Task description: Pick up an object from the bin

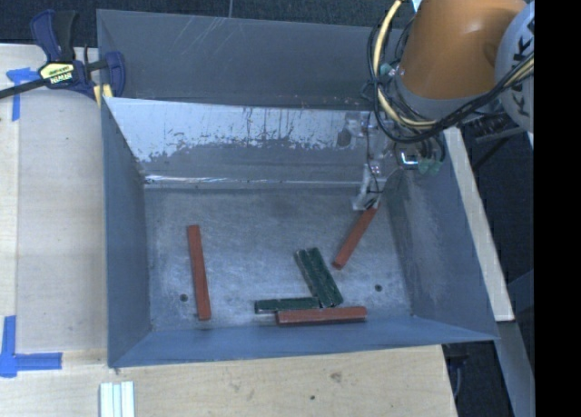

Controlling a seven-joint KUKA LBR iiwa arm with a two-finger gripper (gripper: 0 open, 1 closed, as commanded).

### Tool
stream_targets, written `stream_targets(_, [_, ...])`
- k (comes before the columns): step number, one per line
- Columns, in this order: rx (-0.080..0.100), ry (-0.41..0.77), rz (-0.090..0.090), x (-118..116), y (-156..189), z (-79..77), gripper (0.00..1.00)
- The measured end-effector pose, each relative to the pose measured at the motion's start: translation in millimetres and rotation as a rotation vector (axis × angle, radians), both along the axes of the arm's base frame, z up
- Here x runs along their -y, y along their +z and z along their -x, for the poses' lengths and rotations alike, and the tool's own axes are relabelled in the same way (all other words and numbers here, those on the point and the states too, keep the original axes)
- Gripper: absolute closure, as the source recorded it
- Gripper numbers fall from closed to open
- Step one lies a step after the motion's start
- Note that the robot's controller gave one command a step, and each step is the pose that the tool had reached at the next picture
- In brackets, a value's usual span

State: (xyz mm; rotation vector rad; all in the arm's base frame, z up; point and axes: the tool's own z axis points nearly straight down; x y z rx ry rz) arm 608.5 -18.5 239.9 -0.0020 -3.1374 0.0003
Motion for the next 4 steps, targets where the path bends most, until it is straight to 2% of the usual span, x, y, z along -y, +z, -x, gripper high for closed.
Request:
stream_targets(1, [-0.002, 0.251, -0.002, 17.4, -150.4, 78.4, 0.0])
stream_targets(2, [0.009, 0.735, 0.0, 39.6, -170.0, 31.7, 0.0])
stream_targets(3, [0.01, 0.732, -0.001, 38.6, -168.9, 31.4, 1.0])
stream_targets(4, [0.013, 1.066, 0.003, 43.6, -19.0, 9.5, 1.0])
